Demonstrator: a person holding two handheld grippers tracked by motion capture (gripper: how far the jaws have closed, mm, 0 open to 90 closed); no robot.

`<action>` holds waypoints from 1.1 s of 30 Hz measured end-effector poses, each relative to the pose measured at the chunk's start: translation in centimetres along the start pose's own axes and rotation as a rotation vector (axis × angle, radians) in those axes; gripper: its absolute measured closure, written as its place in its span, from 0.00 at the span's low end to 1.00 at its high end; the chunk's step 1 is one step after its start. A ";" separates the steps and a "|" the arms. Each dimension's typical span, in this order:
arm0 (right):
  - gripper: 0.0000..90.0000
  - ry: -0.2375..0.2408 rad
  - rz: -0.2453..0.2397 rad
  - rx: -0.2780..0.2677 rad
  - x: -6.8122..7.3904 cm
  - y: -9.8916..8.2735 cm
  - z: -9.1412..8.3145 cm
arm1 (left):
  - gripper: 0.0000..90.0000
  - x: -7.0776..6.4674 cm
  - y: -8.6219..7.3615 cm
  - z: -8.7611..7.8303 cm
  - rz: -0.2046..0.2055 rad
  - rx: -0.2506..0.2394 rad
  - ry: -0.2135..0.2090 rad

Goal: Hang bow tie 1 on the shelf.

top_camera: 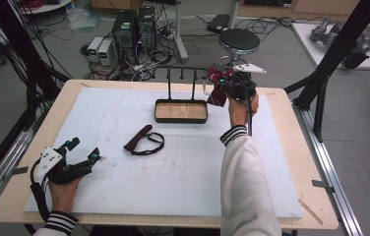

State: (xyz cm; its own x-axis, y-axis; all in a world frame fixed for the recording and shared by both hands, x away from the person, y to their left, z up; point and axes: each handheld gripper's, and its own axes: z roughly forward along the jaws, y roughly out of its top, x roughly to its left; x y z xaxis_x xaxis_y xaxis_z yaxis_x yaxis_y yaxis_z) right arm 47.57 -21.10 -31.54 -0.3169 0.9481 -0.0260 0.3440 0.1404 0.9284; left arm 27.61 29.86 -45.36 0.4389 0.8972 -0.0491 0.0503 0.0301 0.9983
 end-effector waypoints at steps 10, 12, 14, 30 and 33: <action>0.71 0.007 -0.005 0.010 -0.1 -0.2 0.3 | 0.17 0.0 0.0 0.0 0.001 0.001 0.000; 0.62 0.019 -0.021 0.033 -0.1 -0.3 0.5 | 0.17 0.0 0.0 0.0 0.004 0.004 0.000; 0.58 0.021 -0.026 0.042 -0.1 -0.4 0.6 | 0.17 0.0 0.0 0.0 0.005 0.004 -0.001; 0.20 0.017 -0.014 0.060 0.6 -0.7 0.5 | 0.17 -0.1 0.0 0.0 0.006 0.004 0.000; 0.12 0.042 -0.004 0.085 0.7 -0.7 0.1 | 0.17 0.0 0.0 0.0 0.006 0.006 0.001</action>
State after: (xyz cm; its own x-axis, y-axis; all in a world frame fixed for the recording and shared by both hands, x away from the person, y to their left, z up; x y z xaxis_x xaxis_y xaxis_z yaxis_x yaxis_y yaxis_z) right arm 47.24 -20.53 -32.28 -0.3550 0.9348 -0.0125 0.4156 0.1698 0.8936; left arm 27.60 29.82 -45.36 0.4384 0.8977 -0.0430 0.0527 0.0221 0.9984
